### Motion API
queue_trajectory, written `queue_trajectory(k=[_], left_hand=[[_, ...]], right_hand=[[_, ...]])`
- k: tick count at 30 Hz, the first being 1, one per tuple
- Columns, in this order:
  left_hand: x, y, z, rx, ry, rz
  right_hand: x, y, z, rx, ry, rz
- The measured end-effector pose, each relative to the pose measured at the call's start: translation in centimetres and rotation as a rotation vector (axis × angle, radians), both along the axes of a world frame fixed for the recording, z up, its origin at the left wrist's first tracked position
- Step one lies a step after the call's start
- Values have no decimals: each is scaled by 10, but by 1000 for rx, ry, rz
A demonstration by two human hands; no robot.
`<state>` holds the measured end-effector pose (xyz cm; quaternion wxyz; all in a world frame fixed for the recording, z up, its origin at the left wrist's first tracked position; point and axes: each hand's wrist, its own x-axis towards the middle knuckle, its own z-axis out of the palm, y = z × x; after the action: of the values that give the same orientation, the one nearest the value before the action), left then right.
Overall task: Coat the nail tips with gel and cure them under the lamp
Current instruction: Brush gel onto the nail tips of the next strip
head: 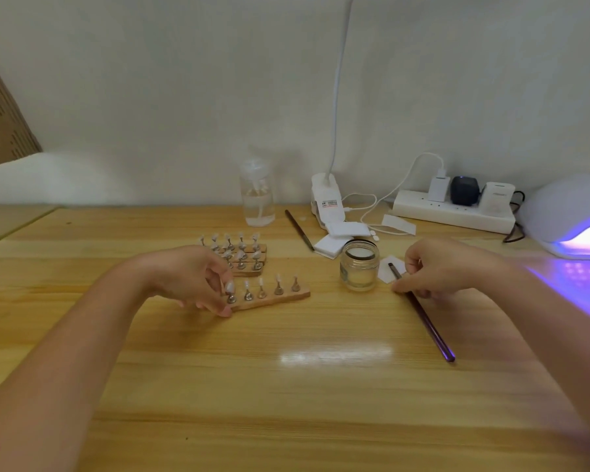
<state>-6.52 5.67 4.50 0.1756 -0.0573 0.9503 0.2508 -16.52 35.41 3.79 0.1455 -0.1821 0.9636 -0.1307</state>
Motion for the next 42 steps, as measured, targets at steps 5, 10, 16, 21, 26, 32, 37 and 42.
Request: queue_trajectory(k=[5,10,16,21,26,32,37,42], left_hand=[[-5,33,0,-32,48,-151],[-14,66,-15,9,208,-221],[-25,88,-38,179,390,-121],[-26,95,-44,268,438,-67],[-25,97,-44,374,502,-31],[-26,99,-52,446,594,4],[-29,96,-60,441,635,2],[-28,95,-63,446,653,6]], right_hand=[[5,-3,5,22,-32,20],[4,1,6,-39,-22,21],[-10,30,19,-595,-12,-73],[-14,41,28,-1604,-512,-203],[-11,30,25,-2003,-645,-191],[-8,5,15,-1432,-332,-254],[-5,-11,7,-1092,-170,-195],[-12,-23,4,-883,179,-153]])
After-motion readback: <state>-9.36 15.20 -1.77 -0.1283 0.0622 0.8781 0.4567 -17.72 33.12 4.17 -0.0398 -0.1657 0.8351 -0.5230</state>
